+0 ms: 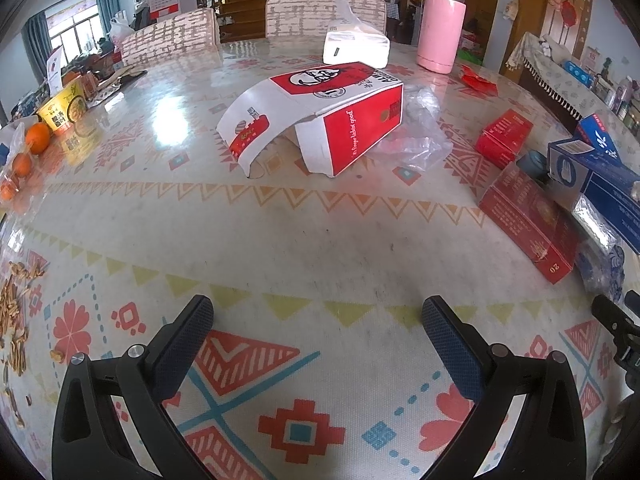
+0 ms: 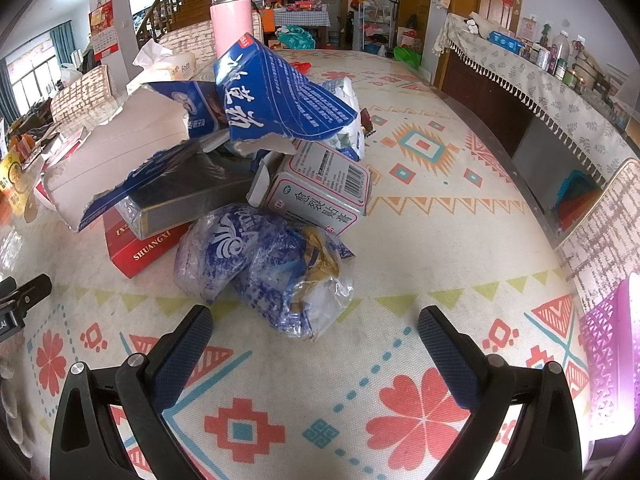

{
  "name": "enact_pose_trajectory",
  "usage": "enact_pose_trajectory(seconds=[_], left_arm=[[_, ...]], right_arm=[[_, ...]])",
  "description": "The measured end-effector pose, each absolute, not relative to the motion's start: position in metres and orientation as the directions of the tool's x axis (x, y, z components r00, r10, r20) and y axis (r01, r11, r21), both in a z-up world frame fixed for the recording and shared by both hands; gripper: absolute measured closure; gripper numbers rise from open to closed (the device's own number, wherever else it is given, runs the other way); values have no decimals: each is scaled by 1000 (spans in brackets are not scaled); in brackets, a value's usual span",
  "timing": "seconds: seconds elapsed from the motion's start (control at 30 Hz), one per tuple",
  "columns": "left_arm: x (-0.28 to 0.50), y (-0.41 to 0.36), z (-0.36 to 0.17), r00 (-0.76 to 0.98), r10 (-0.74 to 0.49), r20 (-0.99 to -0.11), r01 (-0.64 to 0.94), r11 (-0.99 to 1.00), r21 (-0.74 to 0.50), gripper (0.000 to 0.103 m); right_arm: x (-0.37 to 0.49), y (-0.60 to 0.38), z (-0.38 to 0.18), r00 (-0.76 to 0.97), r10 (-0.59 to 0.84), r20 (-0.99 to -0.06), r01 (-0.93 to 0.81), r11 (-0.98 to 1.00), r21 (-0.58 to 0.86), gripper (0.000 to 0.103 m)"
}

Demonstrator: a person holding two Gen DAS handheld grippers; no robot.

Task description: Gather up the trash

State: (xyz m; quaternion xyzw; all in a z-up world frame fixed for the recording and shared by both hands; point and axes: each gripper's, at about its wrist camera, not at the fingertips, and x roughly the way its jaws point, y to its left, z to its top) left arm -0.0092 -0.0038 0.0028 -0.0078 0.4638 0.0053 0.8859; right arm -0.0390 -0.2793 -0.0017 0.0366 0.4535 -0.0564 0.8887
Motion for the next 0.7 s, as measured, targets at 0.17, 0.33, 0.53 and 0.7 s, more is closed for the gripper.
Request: enact_pose_trajectory(seconds=[0.17, 0.33, 0.53, 0.7], left_arm=[[-10, -4, 3, 571, -1, -821, -12, 1000, -10, 0], [-10, -4, 3, 570, -2, -822, -12, 1000, -10, 0], [-10, -5, 3, 570, 0, -822, -14, 1000, -10, 0], [-10, -4, 4, 570, -2, -821, -12, 1000, -10, 0]], right_arm=[[-37, -280, -1, 570, -70, -819, 138, 990, 12, 0], [-35, -278, -2, 578, -93, -811, 170, 985, 9, 0], [-35, -278, -2, 578, -95, -811, 171, 985, 7, 0], [-35, -278, -2, 577, -95, -811, 172, 985, 7, 0]])
